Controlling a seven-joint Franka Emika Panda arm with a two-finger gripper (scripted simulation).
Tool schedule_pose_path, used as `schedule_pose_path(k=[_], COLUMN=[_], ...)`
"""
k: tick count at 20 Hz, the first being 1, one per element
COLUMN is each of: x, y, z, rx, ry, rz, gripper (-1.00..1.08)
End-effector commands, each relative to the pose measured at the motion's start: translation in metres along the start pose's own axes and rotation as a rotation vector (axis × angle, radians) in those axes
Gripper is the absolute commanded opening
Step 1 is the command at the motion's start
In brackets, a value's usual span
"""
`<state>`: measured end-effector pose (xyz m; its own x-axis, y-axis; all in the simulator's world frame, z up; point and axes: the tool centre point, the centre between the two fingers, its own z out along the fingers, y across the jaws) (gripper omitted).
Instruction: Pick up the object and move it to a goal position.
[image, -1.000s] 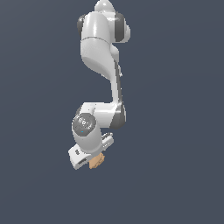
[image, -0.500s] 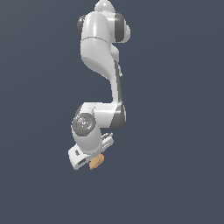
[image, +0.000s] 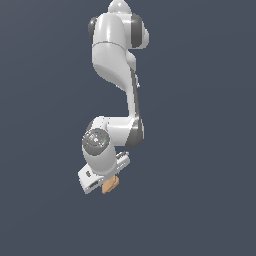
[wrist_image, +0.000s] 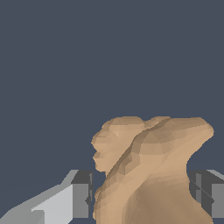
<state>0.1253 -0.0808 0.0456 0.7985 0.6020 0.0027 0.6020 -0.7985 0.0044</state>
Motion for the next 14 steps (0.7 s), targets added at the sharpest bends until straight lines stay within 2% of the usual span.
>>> schedule_pose_path(k=[1, 8, 14], x=[-0.002, -0.016, -0.039], y=[0.0, -0.003, -0.007], z=[-0.002, -0.016, -0.039], rx=[0.0, 0.0, 0.0], ry=[0.0, 0.0, 0.0], rz=[0.0, 0.0, 0.0], gripper=[-1.0, -1.0, -1.0])
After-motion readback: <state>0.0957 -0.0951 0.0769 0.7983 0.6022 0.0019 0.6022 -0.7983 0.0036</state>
